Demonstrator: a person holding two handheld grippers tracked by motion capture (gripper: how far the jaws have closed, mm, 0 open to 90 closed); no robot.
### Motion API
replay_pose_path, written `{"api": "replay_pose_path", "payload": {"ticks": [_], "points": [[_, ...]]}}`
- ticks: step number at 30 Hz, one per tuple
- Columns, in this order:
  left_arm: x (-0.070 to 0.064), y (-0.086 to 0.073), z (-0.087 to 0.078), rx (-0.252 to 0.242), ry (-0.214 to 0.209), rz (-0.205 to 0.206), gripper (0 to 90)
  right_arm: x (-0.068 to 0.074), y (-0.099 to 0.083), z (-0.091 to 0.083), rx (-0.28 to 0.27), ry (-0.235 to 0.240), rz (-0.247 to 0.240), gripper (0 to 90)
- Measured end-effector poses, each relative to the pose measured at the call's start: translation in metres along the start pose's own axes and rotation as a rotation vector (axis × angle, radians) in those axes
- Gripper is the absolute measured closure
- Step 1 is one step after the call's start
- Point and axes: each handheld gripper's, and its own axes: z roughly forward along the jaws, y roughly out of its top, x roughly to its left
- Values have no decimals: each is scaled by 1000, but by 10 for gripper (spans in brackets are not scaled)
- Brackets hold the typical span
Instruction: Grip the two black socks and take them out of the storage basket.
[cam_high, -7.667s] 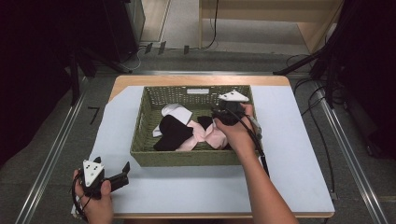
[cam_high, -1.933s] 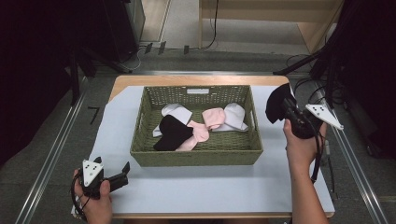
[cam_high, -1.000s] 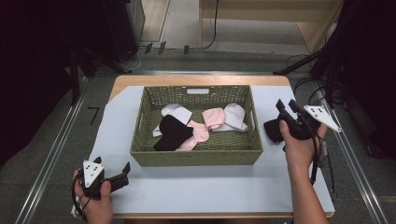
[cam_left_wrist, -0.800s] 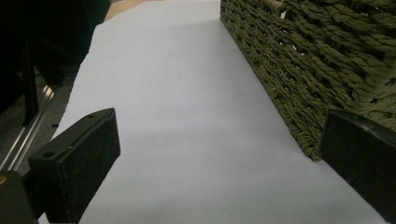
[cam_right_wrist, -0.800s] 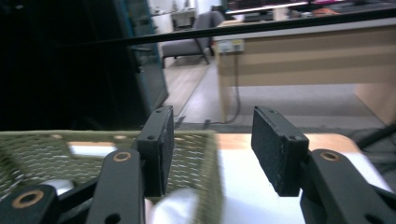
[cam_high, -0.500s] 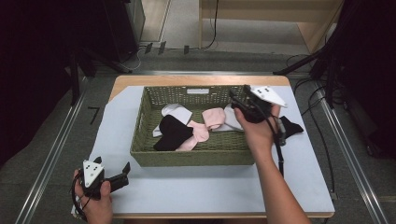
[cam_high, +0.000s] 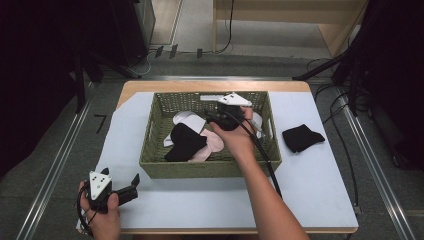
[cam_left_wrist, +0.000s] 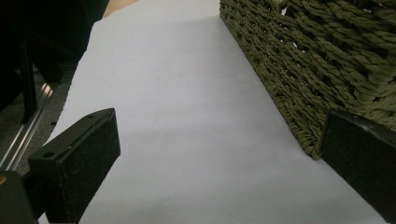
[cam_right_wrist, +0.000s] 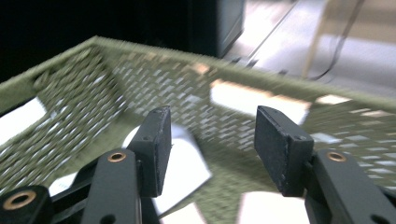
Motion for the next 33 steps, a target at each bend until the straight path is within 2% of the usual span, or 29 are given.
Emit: {"api": "replay_pose_path", "payload": {"ticks": [1,6,8,11,14,16,19,20,21,22,23,24,26,29,33], "points": [[0,0,0,-1,0,-1,0,2,-1,5,28,21,5,472],[0,0,0,1,-1,1,0,10,-10,20,174,91,-56,439],[0,0,0,2,-1,3,0,12,-15,24,227,117,-62,426],[0,0,0,2,-1,4,0,16,-24,30,335,154,-91,425],[-1,0,1,1,3,6,0,19,-29,33,394,163,-119,425],[-1,0,1,2,2,8,0,18,-32,35,421,171,-109,425],[-1,0,0,4,0,9,0,19,-37,39,489,210,-71,443],[-1,0,1,4,-3,8,0,21,-41,41,531,228,-85,444],[-1,0,1,4,-3,8,0,24,-45,41,561,235,-129,443],[-1,0,1,4,-3,8,0,26,-47,41,567,231,-176,460],[-1,0,1,4,-3,7,0,28,-46,41,567,223,-230,526],[-1,0,1,5,-3,8,0,28,-43,41,587,210,-236,641],[-1,0,1,2,-5,5,0,26,-38,40,607,215,-237,754],[0,0,1,1,-3,2,0,24,-29,36,582,228,-191,813],[0,0,0,2,-4,1,0,24,-20,29,509,219,-203,832]]}}
